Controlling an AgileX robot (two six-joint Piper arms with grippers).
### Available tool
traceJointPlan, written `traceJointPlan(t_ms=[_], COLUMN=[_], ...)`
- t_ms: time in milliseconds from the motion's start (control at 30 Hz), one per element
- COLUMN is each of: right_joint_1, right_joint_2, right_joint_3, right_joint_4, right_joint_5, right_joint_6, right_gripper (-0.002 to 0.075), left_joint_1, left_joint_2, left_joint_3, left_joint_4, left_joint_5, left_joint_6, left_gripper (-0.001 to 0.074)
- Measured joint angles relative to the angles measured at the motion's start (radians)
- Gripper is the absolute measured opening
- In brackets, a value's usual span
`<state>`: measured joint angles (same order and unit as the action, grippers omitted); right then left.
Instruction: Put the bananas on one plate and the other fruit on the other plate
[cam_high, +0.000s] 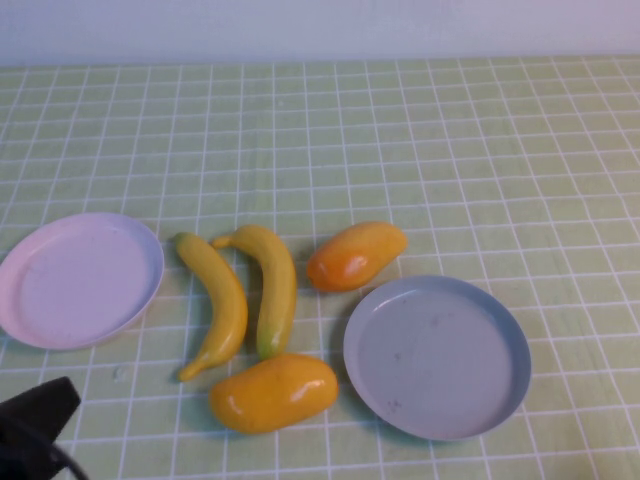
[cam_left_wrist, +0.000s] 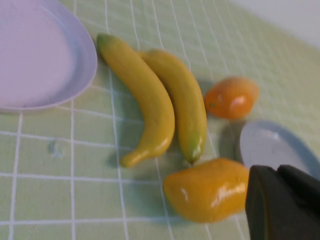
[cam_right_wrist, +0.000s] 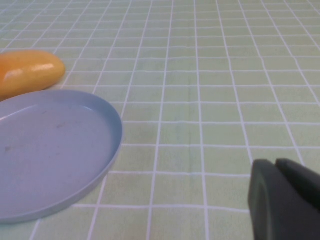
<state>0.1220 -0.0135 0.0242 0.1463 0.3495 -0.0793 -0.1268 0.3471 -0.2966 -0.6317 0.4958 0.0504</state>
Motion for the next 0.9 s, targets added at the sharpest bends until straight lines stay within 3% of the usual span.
traceJointPlan(t_ms=[233,433,667,900], right_joint_1=[0.000,0.000,0.000,0.000], right_joint_2=[0.000,0.000,0.000,0.000], right_joint_3=[0.000,0.000,0.000,0.000], right_joint_4=[0.000,0.000,0.000,0.000], right_joint_5=[0.000,0.000,0.000,0.000], right_joint_6=[0.000,0.000,0.000,0.000], right_gripper=[-0.0017,-0.0017,-0.0017,-0.0017], left_joint_1=[0.000,-0.027,-0.265,-0.534], left_joint_2=[0.386,0.675,0.849,0.954], left_joint_3=[-0.291,-0.480,-0.640,-0.692], left_joint_4=[0.013,0.044,0.200,0.409], left_joint_5=[0.319,0.423,0.445,0.457], left_joint_6=[0.407,0.585,0.578,0.510], left_gripper=[-0.0004,-0.0003,-0.0004,-0.0004])
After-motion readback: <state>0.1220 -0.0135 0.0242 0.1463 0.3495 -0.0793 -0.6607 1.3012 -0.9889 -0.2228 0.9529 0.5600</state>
